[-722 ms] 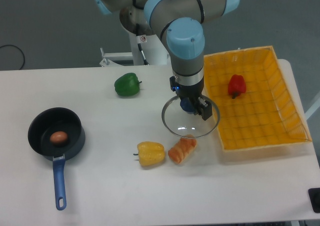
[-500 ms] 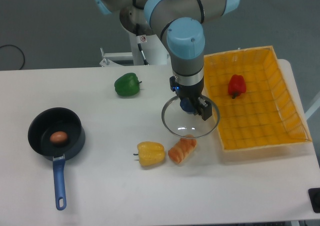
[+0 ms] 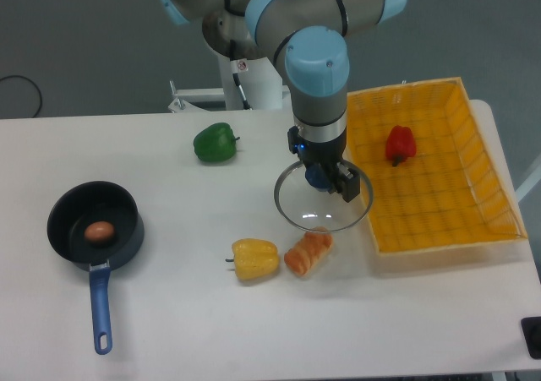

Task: Close the pot lid
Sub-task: 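Hold the glass lid by its knob and lift it slightly, then carry the glass lid over the black saucepan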

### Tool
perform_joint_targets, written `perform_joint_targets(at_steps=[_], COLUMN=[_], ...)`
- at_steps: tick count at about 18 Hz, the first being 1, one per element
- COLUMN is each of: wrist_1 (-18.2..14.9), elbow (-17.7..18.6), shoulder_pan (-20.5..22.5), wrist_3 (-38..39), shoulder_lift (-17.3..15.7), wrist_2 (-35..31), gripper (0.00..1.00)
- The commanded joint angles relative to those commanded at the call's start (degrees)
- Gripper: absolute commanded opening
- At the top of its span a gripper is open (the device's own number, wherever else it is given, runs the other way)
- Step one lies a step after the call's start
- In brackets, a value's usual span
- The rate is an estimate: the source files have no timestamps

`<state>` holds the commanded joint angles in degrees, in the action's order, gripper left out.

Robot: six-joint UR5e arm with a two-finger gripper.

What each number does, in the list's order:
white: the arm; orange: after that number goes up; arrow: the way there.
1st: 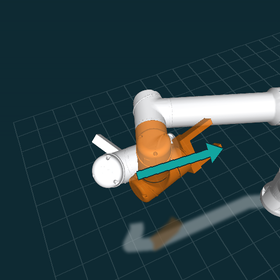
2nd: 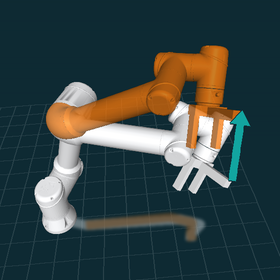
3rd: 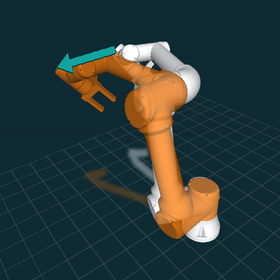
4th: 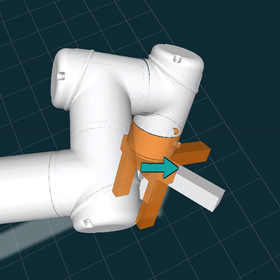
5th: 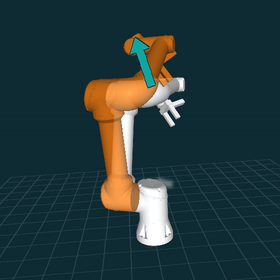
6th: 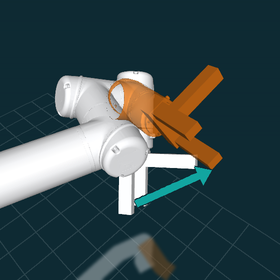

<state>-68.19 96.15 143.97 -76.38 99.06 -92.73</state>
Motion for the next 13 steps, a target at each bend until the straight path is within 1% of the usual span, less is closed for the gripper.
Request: perform_joint_targets(at_steps=[2,4,8,13], wrist_1=[-1.67,-2.56,-2.74,-2.56], elbow=[0.00,0.00,0.00,-0.17], shoulder_pan=[-0.53,-2.28,-7.37,-14.31], wrist_3=[0.53,2.63,8.69,18.26], shoulder_lift=[-1.23,-1.85,-2.03,-1.59], wrist_2=[0.61,1.06,0.97,1.06], gripper=[0.59,0.59,0.59,0.59])
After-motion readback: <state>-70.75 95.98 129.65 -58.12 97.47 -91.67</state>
